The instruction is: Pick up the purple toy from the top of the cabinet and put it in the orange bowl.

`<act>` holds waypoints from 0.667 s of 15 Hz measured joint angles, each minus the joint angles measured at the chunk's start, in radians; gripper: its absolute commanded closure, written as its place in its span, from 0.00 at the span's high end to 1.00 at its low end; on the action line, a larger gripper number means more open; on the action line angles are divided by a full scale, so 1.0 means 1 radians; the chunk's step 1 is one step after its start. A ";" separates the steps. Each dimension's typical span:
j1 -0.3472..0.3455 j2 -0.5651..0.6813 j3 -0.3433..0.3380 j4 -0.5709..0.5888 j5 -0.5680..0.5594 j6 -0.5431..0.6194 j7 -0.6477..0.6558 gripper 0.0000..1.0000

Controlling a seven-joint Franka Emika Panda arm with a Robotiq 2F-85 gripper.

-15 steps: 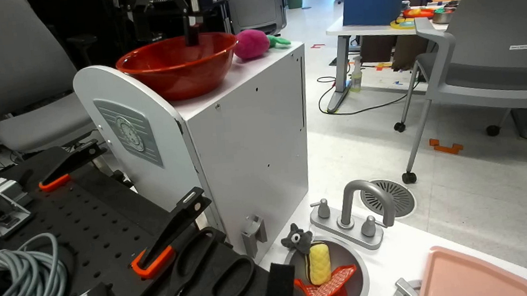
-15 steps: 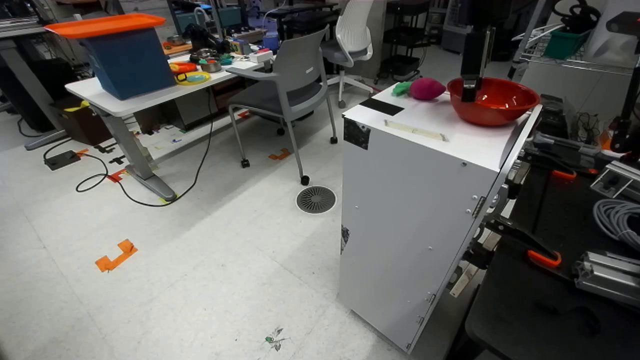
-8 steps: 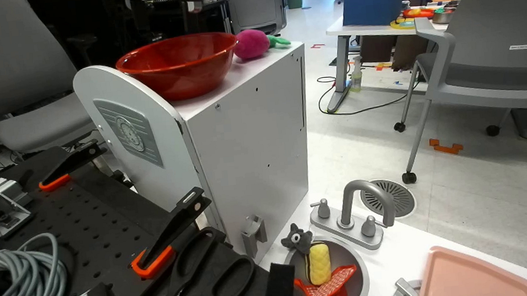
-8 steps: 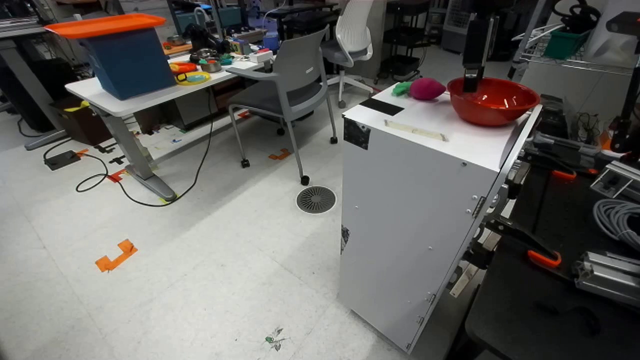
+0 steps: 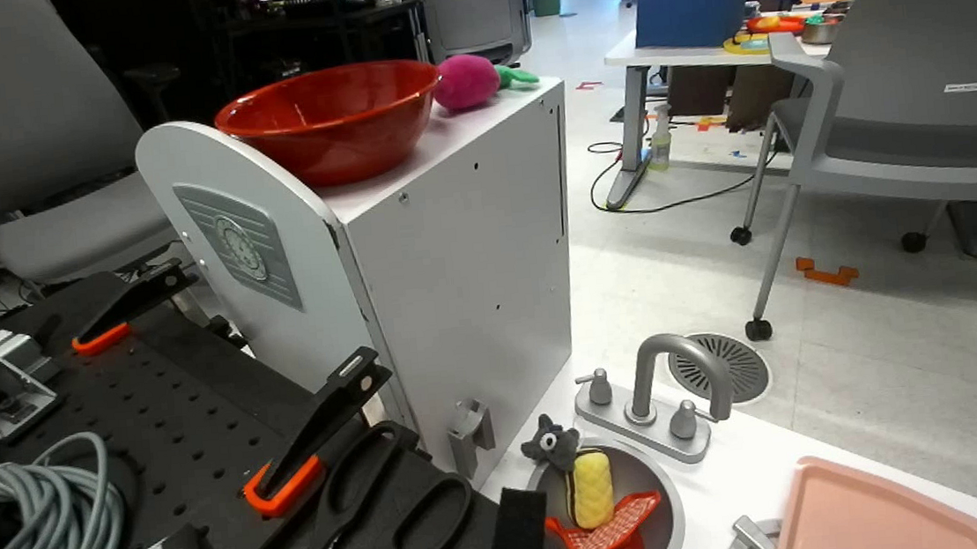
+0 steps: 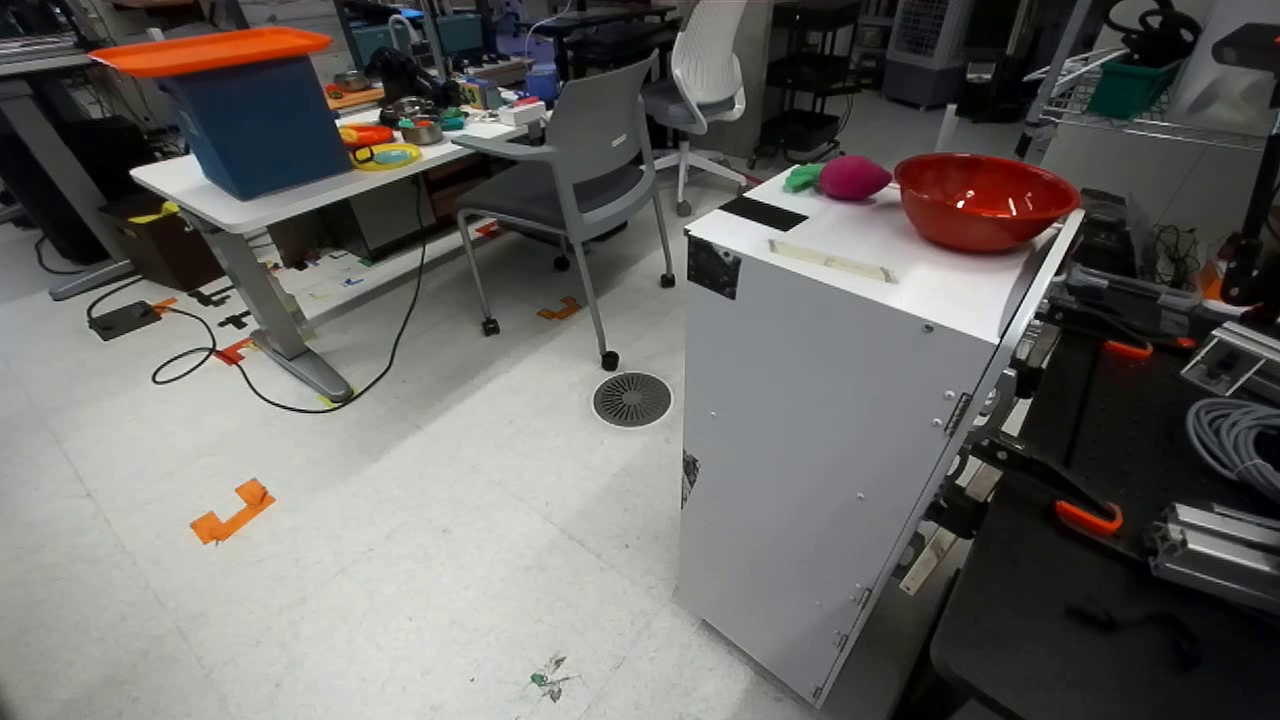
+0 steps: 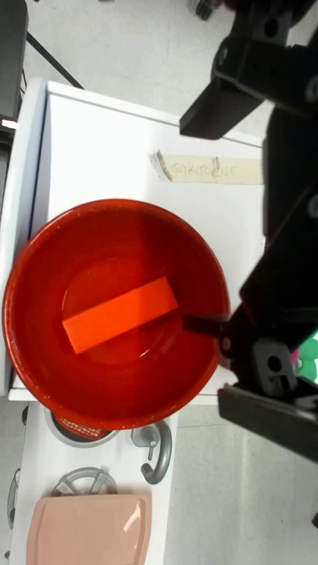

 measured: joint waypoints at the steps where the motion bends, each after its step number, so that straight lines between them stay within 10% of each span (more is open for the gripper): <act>1: 0.005 -0.024 0.004 -0.007 -0.014 -0.006 0.020 1.00; 10: 0.037 -0.181 0.065 -0.050 -0.068 -0.073 0.169 1.00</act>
